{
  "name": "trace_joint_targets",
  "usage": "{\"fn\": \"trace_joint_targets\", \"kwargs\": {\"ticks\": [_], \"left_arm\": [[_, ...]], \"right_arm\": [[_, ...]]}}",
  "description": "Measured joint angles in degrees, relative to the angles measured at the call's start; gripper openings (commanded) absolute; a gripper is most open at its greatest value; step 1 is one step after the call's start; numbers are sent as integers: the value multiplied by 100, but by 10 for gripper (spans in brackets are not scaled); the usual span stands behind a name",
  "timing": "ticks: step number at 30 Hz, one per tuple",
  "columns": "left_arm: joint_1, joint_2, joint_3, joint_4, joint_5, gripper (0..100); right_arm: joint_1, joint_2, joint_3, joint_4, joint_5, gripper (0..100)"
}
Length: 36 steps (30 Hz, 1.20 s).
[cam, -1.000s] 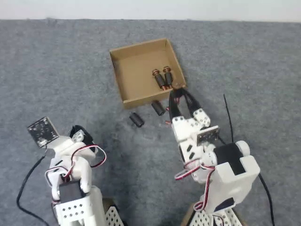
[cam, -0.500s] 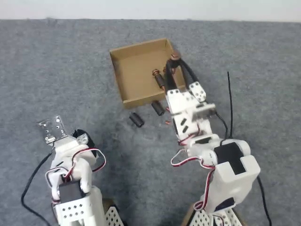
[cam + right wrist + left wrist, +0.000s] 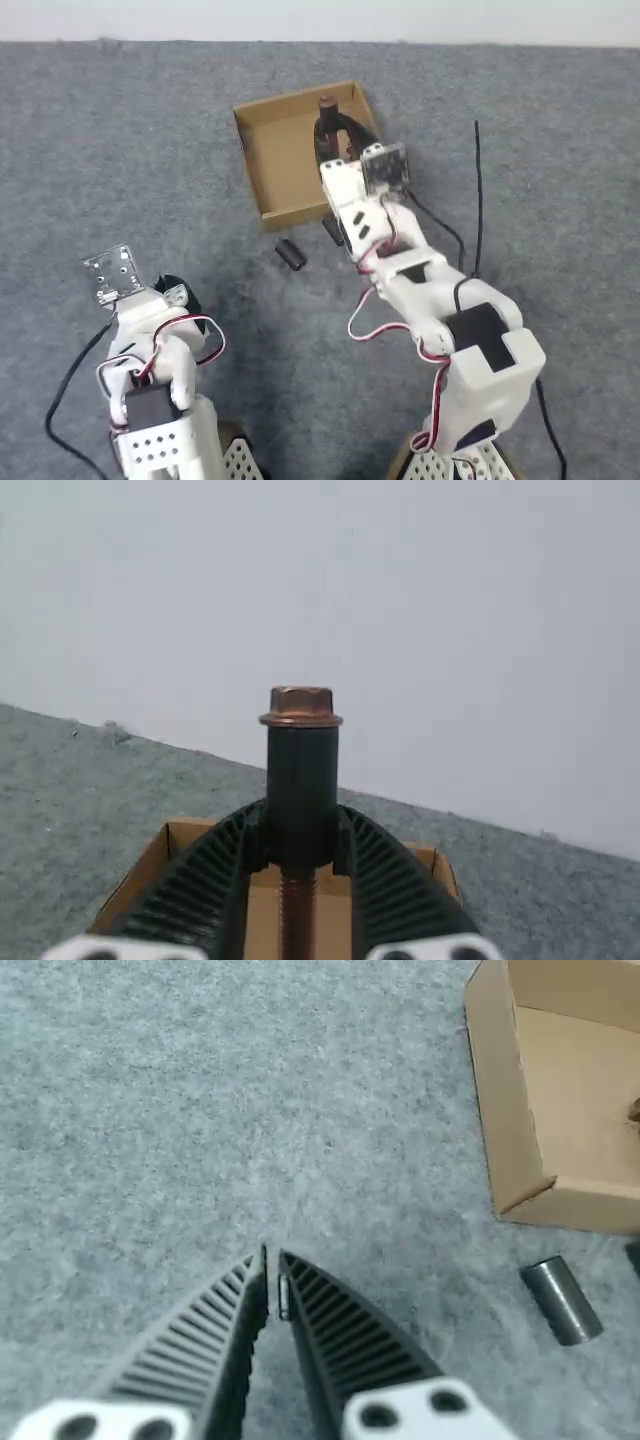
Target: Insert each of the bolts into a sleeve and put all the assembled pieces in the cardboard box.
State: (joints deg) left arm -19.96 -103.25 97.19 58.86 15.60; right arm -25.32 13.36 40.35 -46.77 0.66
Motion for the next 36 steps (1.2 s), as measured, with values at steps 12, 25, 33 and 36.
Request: {"fn": "trace_joint_targets", "kwargs": {"ticks": [12, 25, 33, 36], "left_arm": [[0, 0, 0, 0, 0, 16], [0, 0, 0, 0, 0, 16], [0, 0, 0, 0, 0, 17], [0, 0, 0, 0, 0, 17]], "right_arm": [[-18, 281, -2145, 4176, 0, 7], [-18, 2110, -5257, 8158, 0, 9], [-62, 2927, -6303, 8853, 0, 10], [-62, 2998, -6418, 8862, 0, 11]]}}
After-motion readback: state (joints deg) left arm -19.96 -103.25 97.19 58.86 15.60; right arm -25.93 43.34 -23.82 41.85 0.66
